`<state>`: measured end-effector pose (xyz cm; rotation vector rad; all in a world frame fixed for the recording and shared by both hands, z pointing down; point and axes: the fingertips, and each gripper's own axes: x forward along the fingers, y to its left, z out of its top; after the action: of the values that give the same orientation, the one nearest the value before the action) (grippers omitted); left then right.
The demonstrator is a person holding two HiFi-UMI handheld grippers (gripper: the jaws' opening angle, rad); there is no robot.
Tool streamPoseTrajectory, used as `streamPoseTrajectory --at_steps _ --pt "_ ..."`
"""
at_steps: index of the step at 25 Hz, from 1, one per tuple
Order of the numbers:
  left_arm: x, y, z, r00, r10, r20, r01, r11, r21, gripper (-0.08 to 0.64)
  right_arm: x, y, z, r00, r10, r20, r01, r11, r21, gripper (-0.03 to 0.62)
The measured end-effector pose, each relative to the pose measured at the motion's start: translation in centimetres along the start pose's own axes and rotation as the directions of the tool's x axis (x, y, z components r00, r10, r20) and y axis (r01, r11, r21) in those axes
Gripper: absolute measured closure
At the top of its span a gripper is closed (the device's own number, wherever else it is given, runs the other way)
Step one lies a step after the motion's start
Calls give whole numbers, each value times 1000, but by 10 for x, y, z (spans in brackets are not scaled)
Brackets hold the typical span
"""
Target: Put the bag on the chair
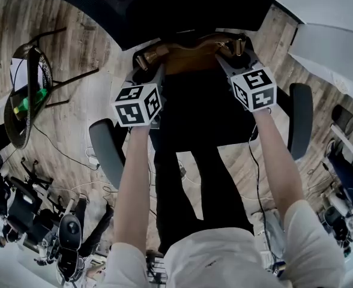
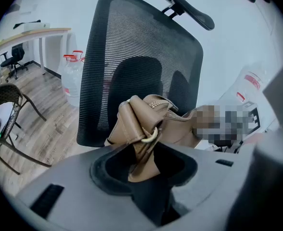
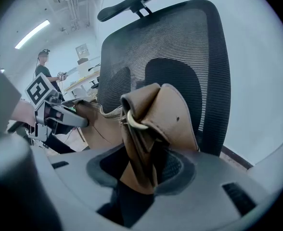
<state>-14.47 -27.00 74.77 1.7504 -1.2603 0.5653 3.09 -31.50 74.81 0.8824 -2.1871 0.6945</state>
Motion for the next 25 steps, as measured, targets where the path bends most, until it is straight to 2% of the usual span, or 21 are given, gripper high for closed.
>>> streamPoseTrajectory --at_steps 9,16,22,25 --pt "8 2 8 999 -16 32 17 999 -27 430 6 -8 2 1000 -28 6 28 1000 4 414" --pt "12 3 8 1000 -16 19 16 1000 6 426 11 -10 2 999 -50 3 50 999 3 403" --pt "14 2 13 1000 -16 23 15 1000 16 426 15 -11 4 997 -73 4 73 997 4 354" --pt "14 4 16 999 -5 33 4 1000 24 426 18 -10 5 997 -79 11 79 997 -12 309"
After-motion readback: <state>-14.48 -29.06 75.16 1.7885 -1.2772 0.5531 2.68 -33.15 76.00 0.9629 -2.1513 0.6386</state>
